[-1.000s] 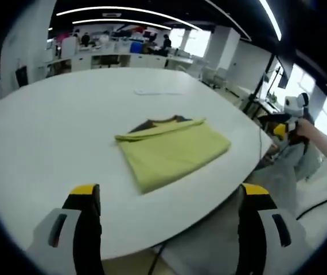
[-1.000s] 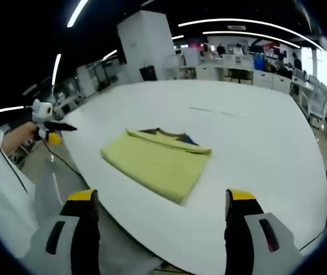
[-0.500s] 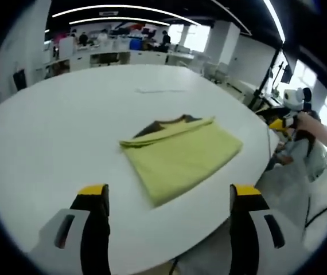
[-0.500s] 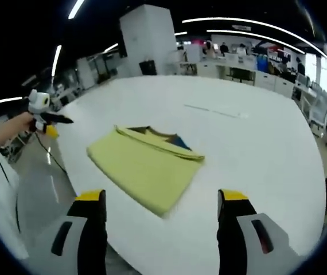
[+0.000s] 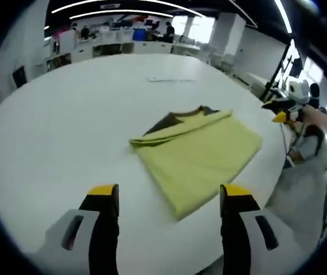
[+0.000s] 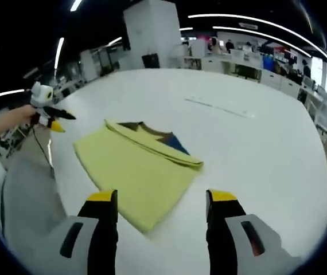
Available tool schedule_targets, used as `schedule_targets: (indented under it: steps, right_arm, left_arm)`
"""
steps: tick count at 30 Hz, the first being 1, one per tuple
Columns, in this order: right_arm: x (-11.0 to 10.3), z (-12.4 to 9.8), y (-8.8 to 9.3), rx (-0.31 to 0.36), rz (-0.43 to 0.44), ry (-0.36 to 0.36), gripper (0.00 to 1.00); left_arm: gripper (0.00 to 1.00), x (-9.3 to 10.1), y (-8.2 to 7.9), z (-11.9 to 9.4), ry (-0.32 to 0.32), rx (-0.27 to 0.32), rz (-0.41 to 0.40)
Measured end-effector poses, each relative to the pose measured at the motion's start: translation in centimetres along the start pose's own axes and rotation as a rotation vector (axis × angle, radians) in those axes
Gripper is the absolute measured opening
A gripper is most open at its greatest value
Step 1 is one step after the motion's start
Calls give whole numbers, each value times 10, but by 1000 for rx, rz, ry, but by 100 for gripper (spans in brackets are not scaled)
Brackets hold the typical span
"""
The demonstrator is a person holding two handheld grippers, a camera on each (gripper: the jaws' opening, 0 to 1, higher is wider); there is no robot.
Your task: Fold the garment on the visible template until the final outline fits inside the template.
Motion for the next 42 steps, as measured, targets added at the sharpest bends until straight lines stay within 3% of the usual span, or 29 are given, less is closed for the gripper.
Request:
schedule_targets:
  steps: [13, 18, 20, 25, 35, 42]
  right_arm:
    - [20, 40, 5, -11, 45, 7, 42]
    - [26, 56, 6, -24, 48, 11, 41]
    - [27, 64, 8, -33, 35, 15, 39]
    - [29, 78, 8, -38, 23, 11, 35]
    - [36, 89, 7, -30, 28, 22, 27]
    - [47, 97, 8, -36, -5, 86, 23]
  left_arm:
    - [51, -8, -9, 36, 20, -6, 10]
    - [46, -12, -13, 52, 23, -4, 7]
    - [44, -13, -19, 60, 33, 27, -51]
    - [38, -17, -21, 72, 23, 25, -42]
    - [27, -29, -26, 93, 18, 39, -71]
    - [20, -35, -25, 103, -23, 26, 1]
Point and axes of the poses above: the point that each gripper's makers call its tool centre point, and the gripper's own axes: z roughly forward along the fingers, x roughly to its right, y roughly out of its underside, the point moved 1 cm from there along -z, roughly backward along the fingers, and after that the axes turned 3 degrees about x, right-handed, at the moved point
